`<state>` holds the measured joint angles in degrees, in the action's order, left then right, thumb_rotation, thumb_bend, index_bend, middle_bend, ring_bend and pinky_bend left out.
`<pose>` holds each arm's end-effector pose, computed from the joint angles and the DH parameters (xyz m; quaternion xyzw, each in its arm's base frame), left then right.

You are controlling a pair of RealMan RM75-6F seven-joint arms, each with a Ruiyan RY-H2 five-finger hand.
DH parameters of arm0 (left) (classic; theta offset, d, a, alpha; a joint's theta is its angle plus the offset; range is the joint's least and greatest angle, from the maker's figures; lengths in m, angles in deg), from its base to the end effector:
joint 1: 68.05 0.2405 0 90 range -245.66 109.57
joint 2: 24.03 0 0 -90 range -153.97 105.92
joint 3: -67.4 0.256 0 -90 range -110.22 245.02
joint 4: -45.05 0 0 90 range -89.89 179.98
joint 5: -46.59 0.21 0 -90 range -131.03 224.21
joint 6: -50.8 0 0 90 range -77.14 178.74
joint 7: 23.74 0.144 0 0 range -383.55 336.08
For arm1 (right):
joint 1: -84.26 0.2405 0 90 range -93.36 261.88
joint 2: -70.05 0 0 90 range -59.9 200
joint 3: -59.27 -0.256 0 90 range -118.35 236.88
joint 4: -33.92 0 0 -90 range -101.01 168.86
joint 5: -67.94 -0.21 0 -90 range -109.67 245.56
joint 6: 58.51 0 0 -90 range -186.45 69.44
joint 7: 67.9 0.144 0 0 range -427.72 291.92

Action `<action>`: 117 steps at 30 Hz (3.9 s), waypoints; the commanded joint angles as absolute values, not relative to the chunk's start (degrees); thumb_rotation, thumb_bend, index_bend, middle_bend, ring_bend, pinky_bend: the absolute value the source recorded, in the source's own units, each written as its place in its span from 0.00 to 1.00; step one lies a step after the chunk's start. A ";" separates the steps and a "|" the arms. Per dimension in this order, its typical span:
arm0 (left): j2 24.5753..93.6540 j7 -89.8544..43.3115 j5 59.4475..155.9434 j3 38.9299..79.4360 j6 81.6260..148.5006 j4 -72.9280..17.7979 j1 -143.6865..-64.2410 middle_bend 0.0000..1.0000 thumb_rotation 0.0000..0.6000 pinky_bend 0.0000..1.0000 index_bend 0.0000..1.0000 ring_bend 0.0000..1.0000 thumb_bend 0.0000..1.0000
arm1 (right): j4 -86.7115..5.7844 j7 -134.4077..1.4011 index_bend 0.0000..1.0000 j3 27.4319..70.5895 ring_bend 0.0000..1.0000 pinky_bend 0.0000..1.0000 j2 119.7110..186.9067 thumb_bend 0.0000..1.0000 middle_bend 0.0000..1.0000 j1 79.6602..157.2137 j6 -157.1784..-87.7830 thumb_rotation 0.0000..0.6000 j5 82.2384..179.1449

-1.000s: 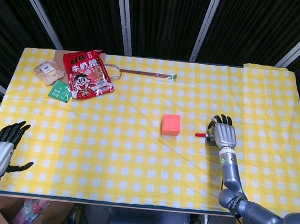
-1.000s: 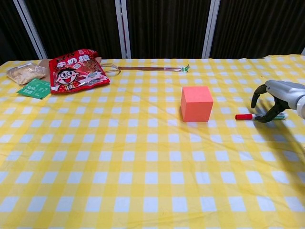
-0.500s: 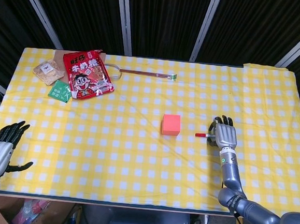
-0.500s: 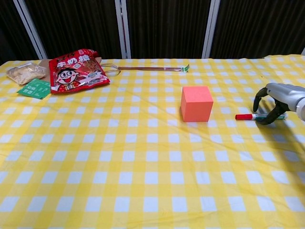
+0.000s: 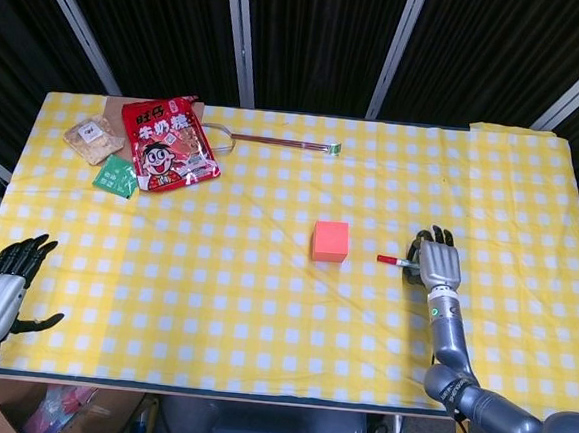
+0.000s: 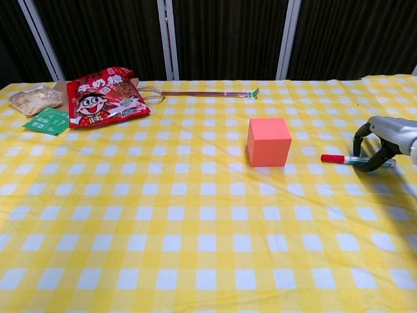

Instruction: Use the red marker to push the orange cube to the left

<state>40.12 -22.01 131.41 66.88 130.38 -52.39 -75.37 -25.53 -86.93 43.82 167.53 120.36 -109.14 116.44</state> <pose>-0.2957 0.1823 0.1334 -0.6155 -0.4347 -0.3731 0.5413 -0.2763 -0.3741 -0.0112 0.6062 -0.4923 0.2711 0.5627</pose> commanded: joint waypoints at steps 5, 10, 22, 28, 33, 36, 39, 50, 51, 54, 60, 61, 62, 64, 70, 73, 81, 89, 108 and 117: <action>40.04 -22.30 131.33 66.87 130.42 -52.40 -75.34 0.00 1.00 0.00 0.00 0.00 0.00 | -25.47 -86.52 0.64 43.99 0.02 0.00 167.83 0.48 0.23 120.20 -109.22 1.00 116.79; 40.00 -22.41 131.41 66.90 130.52 -52.40 -75.29 0.00 1.00 0.00 0.00 0.00 0.00 | -26.93 -85.38 0.64 43.44 0.02 0.00 166.90 0.48 0.23 120.30 -110.07 1.00 118.20; 39.98 -22.35 131.30 66.89 130.53 -52.46 -75.28 0.00 1.00 0.00 0.00 0.00 0.00 | -29.90 -79.92 0.66 43.09 0.03 0.00 162.18 0.48 0.24 120.24 -110.21 1.00 123.87; 40.00 -22.20 131.34 66.92 130.57 -52.49 -75.28 0.00 1.00 0.00 0.00 0.00 0.00 | -30.13 -79.39 0.66 43.62 0.03 0.00 161.70 0.48 0.24 120.35 -109.54 1.00 124.59; 39.95 -22.25 131.57 67.03 130.54 -52.63 -75.31 0.00 1.00 0.00 0.00 0.00 0.00 | -29.48 -79.53 0.66 43.79 0.03 0.00 162.78 0.48 0.24 120.98 -109.41 1.00 124.92; 39.83 -22.52 131.61 67.11 130.43 -52.75 -75.31 0.00 1.00 0.00 0.00 0.00 0.00 | -28.48 -80.19 0.66 43.68 0.03 0.00 163.76 0.48 0.24 121.67 -109.14 1.00 124.66; 39.59 -22.97 131.71 67.27 130.12 -52.89 -75.39 0.00 1.00 0.00 0.00 0.00 0.00 | -27.22 -80.99 0.66 43.17 0.03 0.00 165.12 0.48 0.24 122.64 -108.89 1.00 123.94; 38.75 -24.77 131.84 67.53 129.24 -53.23 -75.69 0.00 1.00 0.00 0.00 0.00 0.00 | -24.37 -84.16 0.66 42.52 0.03 0.00 169.51 0.48 0.24 126.01 -107.94 1.00 122.98; 38.68 -25.00 131.81 67.53 129.14 -53.26 -75.73 0.00 1.00 0.00 0.00 0.00 0.00 | -24.49 -84.46 0.66 42.50 0.03 0.00 169.86 0.48 0.24 126.34 -108.04 1.00 123.13; 38.42 -25.44 131.82 67.63 128.84 -53.32 -75.82 0.00 1.00 0.00 0.00 0.00 0.00 | -25.00 -85.33 0.66 42.45 0.03 0.00 170.68 0.48 0.24 127.11 -108.49 1.00 123.52; 38.16 -25.94 131.87 67.67 128.73 -53.43 -75.87 0.00 1.00 0.00 0.00 0.00 0.00 | -26.26 -87.04 0.66 41.95 0.03 0.00 172.15 0.48 0.24 128.55 -109.15 1.00 123.41; 38.13 -26.00 131.86 67.69 128.71 -53.45 -75.87 0.00 1.00 0.00 0.00 0.00 0.00 | -26.55 -87.32 0.66 41.95 0.03 0.00 172.32 0.48 0.24 128.73 -109.35 1.00 123.53; 38.11 -26.01 131.85 67.70 128.68 -53.44 -75.87 0.00 1.00 0.00 0.00 0.00 0.00 | -26.85 -87.56 0.66 41.96 0.03 0.00 172.45 0.48 0.24 128.87 -109.54 1.00 123.62; 38.08 -26.03 131.83 67.72 128.63 -53.46 -75.89 0.00 1.00 0.00 0.00 0.00 0.00 | -27.58 -87.94 0.66 41.91 0.03 0.00 172.61 0.48 0.24 129.09 -109.87 1.00 123.72; 37.99 -26.12 131.85 67.75 128.67 -53.52 -75.87 0.00 1.00 0.00 0.00 0.00 0.00 | -28.63 -89.77 0.66 41.88 0.03 0.00 172.63 0.48 0.24 129.49 -110.58 1.00 123.20; 37.96 -26.18 131.87 67.76 128.71 -53.51 -75.85 0.00 1.00 0.00 0.00 0.00 0.00 | -28.66 -90.66 0.66 41.92 0.03 0.00 172.36 0.48 0.24 129.17 -110.83 1.00 122.19; 37.85 -26.45 132.38 67.97 128.86 -53.59 -75.82 0.00 1.00 0.00 0.00 0.00 0.00 | -29.22 -94.86 0.66 42.43 0.03 0.00 171.39 0.48 0.24 127.84 -112.33 1.00 118.61; 37.76 -26.87 132.44 68.04 128.68 -53.67 -75.90 0.00 1.00 0.00 0.00 0.00 0.00 | -31.22 -99.25 0.66 41.79 0.03 0.00 171.98 0.48 0.24 128.58 -114.56 1.00 116.29; 36.64 -29.20 132.80 68.42 127.74 -54.31 -76.26 0.00 1.00 0.00 0.00 0.00 0.00 | -27.01 -104.33 0.66 39.37 0.03 0.00 180.27 0.48 0.24 135.23 -114.01 1.00 113.83; 36.55 -29.46 133.04 68.54 128.01 -54.18 -76.13 0.00 1.00 0.00 0.00 0.00 0.00 | -27.83 -105.20 0.66 38.87 0.03 0.00 182.60 0.48 0.24 137.34 -114.73 1.00 114.71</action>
